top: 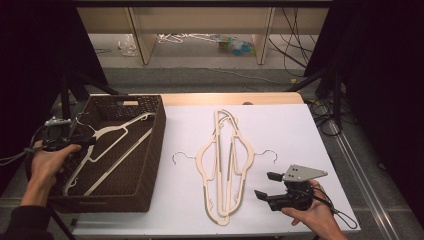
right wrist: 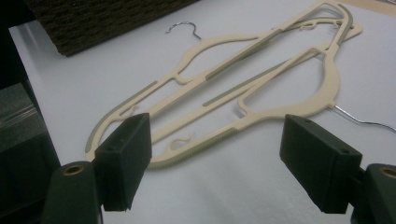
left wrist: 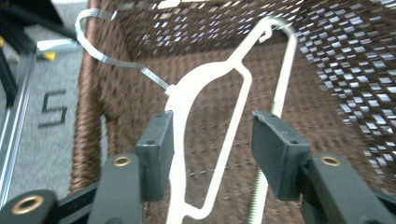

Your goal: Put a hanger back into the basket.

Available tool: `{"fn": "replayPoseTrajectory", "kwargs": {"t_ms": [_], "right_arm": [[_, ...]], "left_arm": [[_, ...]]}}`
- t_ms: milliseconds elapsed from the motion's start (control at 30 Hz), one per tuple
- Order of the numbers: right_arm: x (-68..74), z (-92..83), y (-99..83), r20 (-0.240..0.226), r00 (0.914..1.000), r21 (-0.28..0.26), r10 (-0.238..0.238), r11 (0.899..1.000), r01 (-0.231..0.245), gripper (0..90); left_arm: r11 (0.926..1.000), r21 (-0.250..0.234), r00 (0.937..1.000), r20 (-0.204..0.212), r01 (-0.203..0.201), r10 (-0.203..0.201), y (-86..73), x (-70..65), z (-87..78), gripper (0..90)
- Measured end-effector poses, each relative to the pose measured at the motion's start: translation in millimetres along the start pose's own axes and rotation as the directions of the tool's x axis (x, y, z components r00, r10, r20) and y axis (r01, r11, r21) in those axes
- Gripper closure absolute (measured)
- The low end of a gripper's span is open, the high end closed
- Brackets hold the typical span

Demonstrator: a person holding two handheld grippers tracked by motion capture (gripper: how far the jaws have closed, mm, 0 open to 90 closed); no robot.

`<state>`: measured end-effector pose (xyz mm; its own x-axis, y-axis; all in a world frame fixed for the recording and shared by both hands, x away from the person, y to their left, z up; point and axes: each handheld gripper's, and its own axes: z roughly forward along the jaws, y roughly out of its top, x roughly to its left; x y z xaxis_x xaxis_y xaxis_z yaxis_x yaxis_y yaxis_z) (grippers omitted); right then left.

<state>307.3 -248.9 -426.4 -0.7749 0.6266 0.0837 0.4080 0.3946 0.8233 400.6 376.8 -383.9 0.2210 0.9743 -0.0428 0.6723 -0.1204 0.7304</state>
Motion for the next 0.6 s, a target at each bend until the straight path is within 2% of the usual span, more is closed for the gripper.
{"fn": "replayPoseTrajectory", "kwargs": {"t_ms": [33, 67, 100, 133, 167, 267, 300, 333, 367, 400, 433, 467, 500, 567, 600], "right_arm": [[0.0, 0.0, 0.0, 0.000, 1.0000, 0.000, 0.000, 1.000, 0.000, 25.9], [0.0, 0.1, 0.1, 0.000, 1.0000, 0.000, 0.000, 1.000, 0.000, 25.9], [0.1, 0.8, -0.3, 0.004, 1.0000, -0.002, -0.006, 1.000, 0.006, 26.0], [-0.1, 0.6, -0.5, 0.004, 1.0000, 0.002, -0.008, 1.000, 0.008, 26.3], [0.1, 0.2, -0.4, 0.002, 1.0000, 0.002, 0.000, 1.000, 0.000, 26.2], [-2.0, 1.0, -1.6, 0.013, 0.9999, -0.002, 0.007, 1.000, -0.007, 26.1], [-2.7, 1.7, -2.4, 0.013, 0.9999, 0.000, 0.009, 1.000, -0.009, 25.9], [-2.5, 0.6, -2.7, 0.020, 0.9996, 0.017, 0.018, 1.000, -0.019, 25.9], [-2.6, 1.8, -3.5, 0.016, 0.9996, 0.006, 0.024, 1.000, -0.024, 25.8], [-2.8, 2.1, -3.8, 0.020, 0.9996, 0.001, 0.020, 1.000, -0.020, 25.6], [-2.8, 2.1, -3.8, 0.020, 0.9996, 0.001, 0.020, 1.000, -0.020, 25.6], [-2.7, 1.1, -3.1, 0.016, 0.9995, 0.000, 0.026, 1.000, -0.026, 25.3], [-2.8, 0.9, -3.0, 0.018, 0.9995, -0.004, 0.028, 1.000, -0.028, 25.3], [-3.5, 1.2, -3.2, 0.026, 0.9994, -0.011, 0.022, 1.000, -0.021, 25.2], [-4.0, 0.5, -3.5, 0.027, 0.9993, -0.016, 0.027, 1.000, -0.026, 25.1]], "left_arm": [[1.0000, 0.000, 1.0000, 0.000, 0.000, 0.000, 0.0, 0.0, 0.0, 46.5], [0.9995, -0.030, 0.9999, 0.012, -0.009, 0.010, 1.2, -7.0, -5.2, 46.5], [0.9991, -0.042, 0.9997, 0.021, -0.011, 0.012, 1.7, -12.8, -8.5, 42.8], [0.9964, -0.085, 0.9989, 0.046, 0.004, 0.000, 2.0, -24.0, -11.8, 38.6], [0.9926, -0.121, 0.9984, 0.056, -0.002, 0.009, 1.9, -33.3, -15.9, 38.3], [0.9838, -0.177, 0.9951, 0.087, -0.031, 0.047, 2.1, -57.2, -24.6, 34.9], [0.9838, -0.177, 0.9951, 0.087, -0.031, 0.047, 2.1, -57.2, -24.6, 34.3], [0.9804, -0.194, 0.9932, 0.105, -0.030, 0.051, 2.1, -65.1, -26.4, 33.7], [0.9756, -0.217, 0.9867, 0.147, -0.036, 0.069, 1.9, -80.5, -29.0, 32.8], [0.9736, -0.224, 0.9836, 0.160, -0.045, 0.082, 1.4, -88.5, -29.9, 32.5], [0.9736, -0.224, 0.9836, 0.160, -0.045, 0.082, 1.4, -88.5, -29.9, 32.2], [0.9699, -0.234, 0.9765, 0.184, -0.067, 0.112, 0.5, -102.6, -30.7, 31.7], [0.9699, -0.234, 0.9765, 0.184, -0.067, 0.112, 0.5, -102.6, -30.7, 31.3], [0.9640, -0.249, 0.9653, 0.215, -0.092, 0.148, -1.3, -118.9, -31.9, 30.8], [0.9604, -0.258, 0.9572, 0.236, -0.105, 0.168, -3.4, -132.4, -32.9, 29.3]]}}
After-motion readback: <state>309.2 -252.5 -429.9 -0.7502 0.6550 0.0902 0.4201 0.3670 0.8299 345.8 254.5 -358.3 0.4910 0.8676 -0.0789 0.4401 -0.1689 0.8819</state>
